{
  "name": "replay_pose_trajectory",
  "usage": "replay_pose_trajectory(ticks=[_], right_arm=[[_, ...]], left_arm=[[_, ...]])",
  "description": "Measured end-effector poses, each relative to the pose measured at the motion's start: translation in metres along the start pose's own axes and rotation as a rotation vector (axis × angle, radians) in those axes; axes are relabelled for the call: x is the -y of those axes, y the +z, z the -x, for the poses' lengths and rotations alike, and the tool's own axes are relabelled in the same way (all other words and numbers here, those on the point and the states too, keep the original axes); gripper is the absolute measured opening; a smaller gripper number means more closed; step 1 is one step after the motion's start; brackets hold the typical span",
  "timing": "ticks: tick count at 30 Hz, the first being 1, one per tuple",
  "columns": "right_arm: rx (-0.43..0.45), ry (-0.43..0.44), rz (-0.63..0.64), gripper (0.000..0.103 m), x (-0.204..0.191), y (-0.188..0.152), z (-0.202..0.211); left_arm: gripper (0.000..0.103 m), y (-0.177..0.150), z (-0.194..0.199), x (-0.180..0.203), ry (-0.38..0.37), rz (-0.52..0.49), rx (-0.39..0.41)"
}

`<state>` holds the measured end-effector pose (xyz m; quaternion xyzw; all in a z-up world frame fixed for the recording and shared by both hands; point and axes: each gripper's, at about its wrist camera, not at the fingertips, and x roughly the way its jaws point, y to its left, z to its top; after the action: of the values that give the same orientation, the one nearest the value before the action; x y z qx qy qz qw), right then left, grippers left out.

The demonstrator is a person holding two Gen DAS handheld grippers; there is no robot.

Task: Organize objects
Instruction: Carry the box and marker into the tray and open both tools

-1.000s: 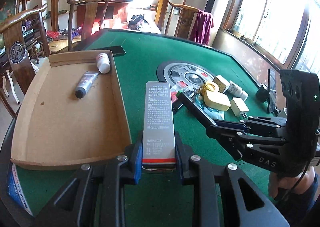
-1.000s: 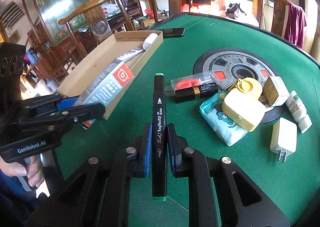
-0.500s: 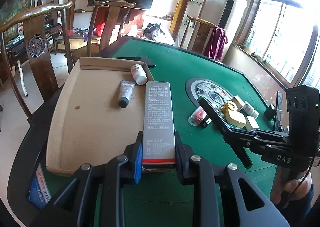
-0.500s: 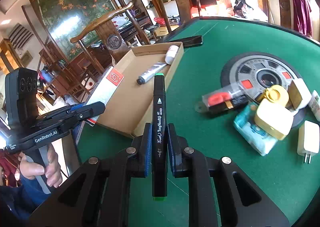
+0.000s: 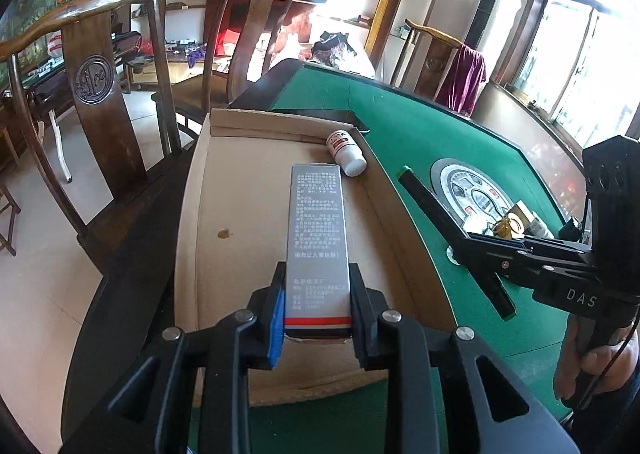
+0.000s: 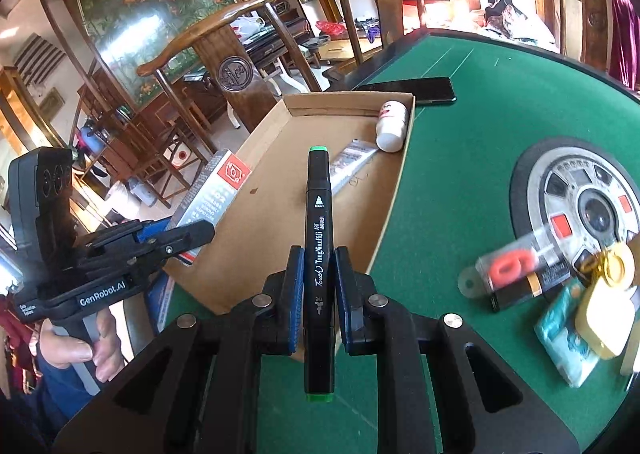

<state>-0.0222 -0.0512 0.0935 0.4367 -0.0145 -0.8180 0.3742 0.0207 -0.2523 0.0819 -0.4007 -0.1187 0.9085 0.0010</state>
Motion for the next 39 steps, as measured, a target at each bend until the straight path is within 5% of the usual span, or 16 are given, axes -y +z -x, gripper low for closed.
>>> replay_pose_trajectory(ticks=[21, 39], right_arm=[[-0.122, -0.054, -0.144, 0.015, 0.017, 0.103, -0.110], [-0.164, -0.083, -0.199, 0.015, 0.039, 0.113, -0.154]], left_arm=[[0.026, 0.062, -0.093, -0.027, -0.001, 0.088, -0.174], [0.027, 0.070, -0.126, -0.038, 0.001, 0.135, -0.206]])
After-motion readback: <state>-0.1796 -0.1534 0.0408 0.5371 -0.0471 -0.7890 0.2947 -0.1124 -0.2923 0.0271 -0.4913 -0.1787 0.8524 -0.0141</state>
